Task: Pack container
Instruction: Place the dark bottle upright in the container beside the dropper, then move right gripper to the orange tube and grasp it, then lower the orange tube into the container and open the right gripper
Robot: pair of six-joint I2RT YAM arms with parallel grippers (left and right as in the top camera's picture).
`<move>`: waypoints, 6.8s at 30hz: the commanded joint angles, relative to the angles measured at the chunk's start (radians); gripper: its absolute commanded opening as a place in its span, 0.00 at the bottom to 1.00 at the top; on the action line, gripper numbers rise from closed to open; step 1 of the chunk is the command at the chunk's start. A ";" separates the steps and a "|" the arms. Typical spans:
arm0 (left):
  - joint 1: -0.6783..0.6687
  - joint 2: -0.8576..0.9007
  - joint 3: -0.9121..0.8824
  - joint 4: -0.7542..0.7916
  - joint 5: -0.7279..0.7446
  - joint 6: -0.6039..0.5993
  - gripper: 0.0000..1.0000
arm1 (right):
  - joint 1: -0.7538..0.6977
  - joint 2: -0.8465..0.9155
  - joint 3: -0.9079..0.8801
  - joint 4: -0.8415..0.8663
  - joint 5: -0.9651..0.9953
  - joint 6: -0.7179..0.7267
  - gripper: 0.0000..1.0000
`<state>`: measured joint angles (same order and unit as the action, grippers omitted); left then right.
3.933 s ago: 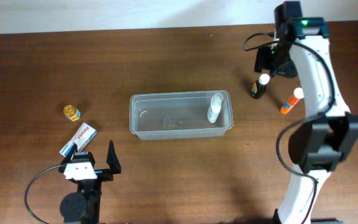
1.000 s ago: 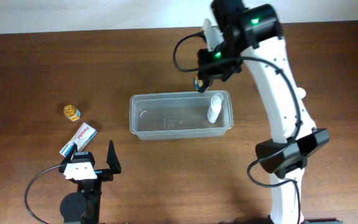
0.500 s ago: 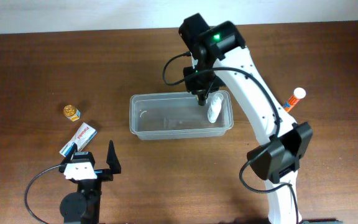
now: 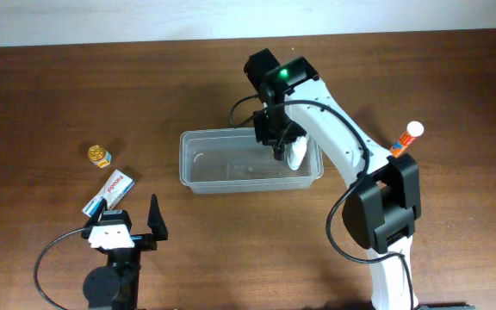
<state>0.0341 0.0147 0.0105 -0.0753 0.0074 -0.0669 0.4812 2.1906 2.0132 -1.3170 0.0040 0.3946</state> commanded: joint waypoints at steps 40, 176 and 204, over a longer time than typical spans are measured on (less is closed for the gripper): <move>0.003 -0.010 -0.002 -0.008 -0.003 0.019 1.00 | 0.002 -0.039 -0.130 0.129 0.061 0.086 0.35; 0.003 -0.010 -0.002 -0.008 -0.003 0.019 0.99 | -0.631 -0.070 0.161 -0.216 -0.083 -0.339 0.15; 0.003 -0.010 -0.002 -0.008 -0.004 0.019 1.00 | -0.208 -0.314 0.266 -0.382 -0.172 -0.334 0.15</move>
<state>0.0341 0.0147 0.0105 -0.0753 0.0074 -0.0669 0.2302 1.8965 2.2791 -1.6928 -0.1570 0.0536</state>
